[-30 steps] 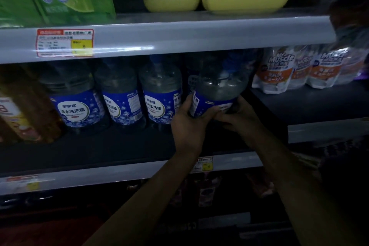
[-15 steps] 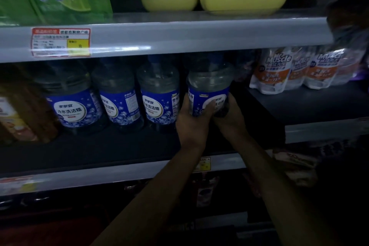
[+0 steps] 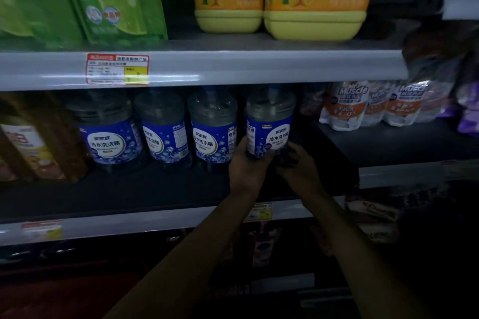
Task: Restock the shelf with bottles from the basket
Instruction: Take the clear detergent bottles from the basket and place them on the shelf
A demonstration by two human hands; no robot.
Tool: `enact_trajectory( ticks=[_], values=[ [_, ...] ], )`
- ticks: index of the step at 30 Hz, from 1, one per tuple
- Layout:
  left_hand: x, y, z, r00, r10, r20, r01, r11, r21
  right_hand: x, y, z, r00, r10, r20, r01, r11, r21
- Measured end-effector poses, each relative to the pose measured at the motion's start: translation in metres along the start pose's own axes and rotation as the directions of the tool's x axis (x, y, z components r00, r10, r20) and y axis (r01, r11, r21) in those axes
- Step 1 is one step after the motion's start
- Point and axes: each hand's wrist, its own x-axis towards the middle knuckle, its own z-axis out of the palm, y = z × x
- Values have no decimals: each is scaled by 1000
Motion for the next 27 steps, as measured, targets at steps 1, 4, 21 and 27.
enact_trajectory(
  ticks=[1,4,21,27],
  values=[
    [-2,2,-2,1000,-16,9,16,1000,11,-5,-1,-1,1000,28,1,-28,1000,-2],
    [-10,7,-9,997,-68,41,65,996,62,-22,-3,-2,997,69,24,-67,995,-74],
    [-80,38,-138,963,33,268,-200,754,625,-99,-75,44,933,-120,338,313,733,-604],
    [-119,51,-227,957,32,289,-252,584,772,-148,-102,85,890,-136,435,403,681,-611]
  ],
)
